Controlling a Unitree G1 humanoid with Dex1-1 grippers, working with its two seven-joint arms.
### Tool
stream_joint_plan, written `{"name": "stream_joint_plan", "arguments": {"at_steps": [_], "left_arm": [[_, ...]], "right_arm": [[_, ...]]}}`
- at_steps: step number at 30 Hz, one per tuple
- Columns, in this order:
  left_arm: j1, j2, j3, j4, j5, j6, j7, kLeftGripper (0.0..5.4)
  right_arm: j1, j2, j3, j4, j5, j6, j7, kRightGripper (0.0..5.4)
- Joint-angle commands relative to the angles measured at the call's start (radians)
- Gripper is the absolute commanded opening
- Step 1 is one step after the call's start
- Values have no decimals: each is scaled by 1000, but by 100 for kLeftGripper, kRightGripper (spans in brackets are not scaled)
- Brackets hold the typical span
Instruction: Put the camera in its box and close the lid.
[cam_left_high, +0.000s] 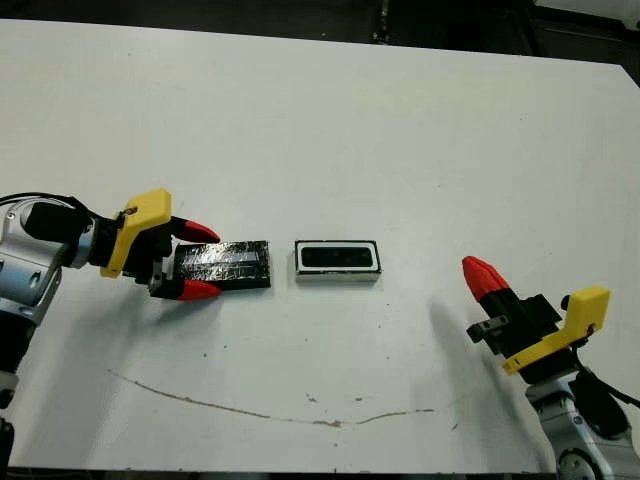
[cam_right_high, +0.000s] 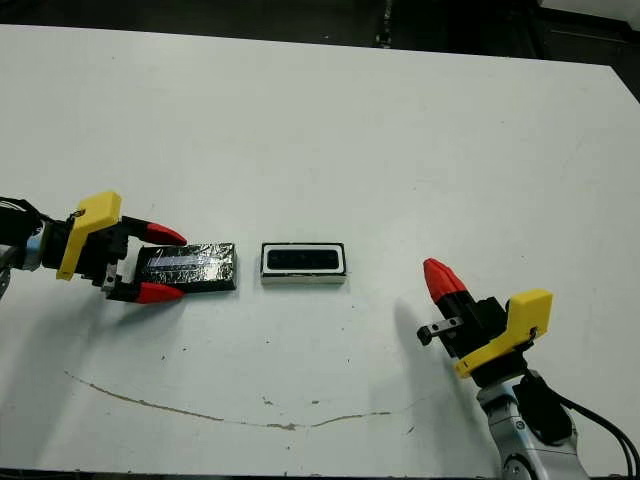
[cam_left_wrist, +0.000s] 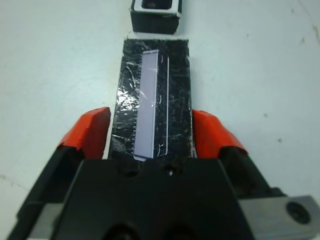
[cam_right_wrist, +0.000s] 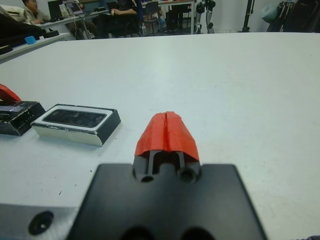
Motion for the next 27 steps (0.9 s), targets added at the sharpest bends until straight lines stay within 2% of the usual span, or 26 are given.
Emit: {"name": "stream_joint_plan", "arguments": {"at_steps": [1,3,13,23,27], "left_arm": [[26,-3,13,3,-26,29,-6,341],[28,-5,15,6,-43,46,-13,317],[80,-35,68,-45,-90,58,59,316],[121,-127,143,-47,-197,60,115,316],[109,-158,125,-46,-191,37,116,316]], "right_arm": [[11,-13,-2,6,6,5,-7,0],[11,-13,-2,5,6,5,-8,0],[9,-19,0,4,17,18,-10,0],[9,-21,3,13,32,19,-6,0],[8,-21,5,17,35,21,-6,0]]}}
